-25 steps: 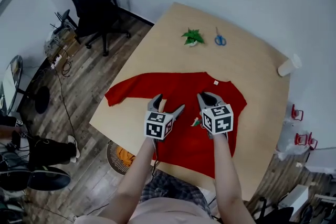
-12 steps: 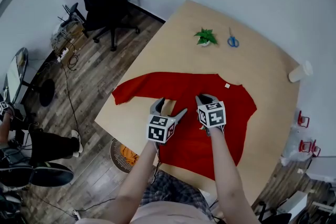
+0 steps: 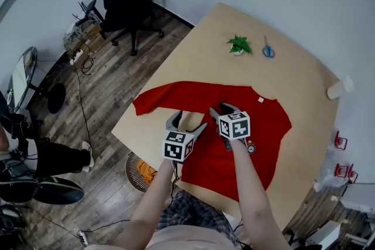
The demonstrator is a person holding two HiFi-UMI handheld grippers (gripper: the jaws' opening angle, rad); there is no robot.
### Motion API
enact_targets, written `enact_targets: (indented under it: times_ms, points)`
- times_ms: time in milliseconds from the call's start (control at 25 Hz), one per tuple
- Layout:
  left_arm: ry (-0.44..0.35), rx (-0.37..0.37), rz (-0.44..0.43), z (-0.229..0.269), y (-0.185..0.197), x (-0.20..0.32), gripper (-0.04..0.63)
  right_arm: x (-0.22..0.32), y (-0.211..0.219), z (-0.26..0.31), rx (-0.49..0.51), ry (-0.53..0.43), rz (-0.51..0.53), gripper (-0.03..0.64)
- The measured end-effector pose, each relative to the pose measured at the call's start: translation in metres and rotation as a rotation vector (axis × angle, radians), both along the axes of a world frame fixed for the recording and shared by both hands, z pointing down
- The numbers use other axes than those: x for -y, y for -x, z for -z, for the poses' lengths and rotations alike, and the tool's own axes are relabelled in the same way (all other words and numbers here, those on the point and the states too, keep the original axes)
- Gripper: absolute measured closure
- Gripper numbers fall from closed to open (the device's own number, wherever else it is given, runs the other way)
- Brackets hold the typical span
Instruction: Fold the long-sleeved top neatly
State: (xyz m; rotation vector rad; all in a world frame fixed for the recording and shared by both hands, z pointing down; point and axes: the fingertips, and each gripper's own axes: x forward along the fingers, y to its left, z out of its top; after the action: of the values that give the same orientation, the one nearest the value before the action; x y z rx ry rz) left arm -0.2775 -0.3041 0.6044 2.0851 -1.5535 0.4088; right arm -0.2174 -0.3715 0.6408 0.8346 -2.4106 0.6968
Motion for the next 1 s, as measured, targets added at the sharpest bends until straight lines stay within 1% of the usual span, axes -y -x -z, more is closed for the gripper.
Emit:
enact_targets:
  times_ms: [120,200,320,440,560,720,840,1000]
  points:
    - [0.001,0.002,0.020,0.000,0.008,-0.003,0.155,0.000,0.004,0.002,0.019,0.003,0.007,0.408]
    - [0.000,0.001,0.031,-0.001,0.012,-0.004,0.155,0.001,0.002,0.009,0.027,-0.011,-0.004,0.400]
    - [-0.008,-0.001,0.059,0.001,0.021,-0.005,0.155,0.005,-0.002,0.030,0.066,-0.054,-0.034,0.400]
    - [-0.020,-0.011,0.116,0.006,0.041,-0.007,0.155,0.007,0.005,0.057,0.097,-0.107,-0.028,0.400]
    - [-0.028,-0.003,0.191,0.012,0.071,-0.011,0.155,0.007,0.025,0.081,0.120,-0.157,0.012,0.402]
    - [-0.038,0.012,0.304,0.016,0.117,-0.018,0.155,0.006,0.062,0.103,0.136,-0.204,0.090,0.403]
    - [-0.033,0.019,0.376,0.015,0.146,-0.026,0.155,0.002,0.091,0.107,0.138,-0.212,0.149,0.404]
    - [-0.018,0.033,0.451,0.009,0.180,-0.036,0.156,-0.010,0.130,0.104,0.135,-0.210,0.220,0.407]
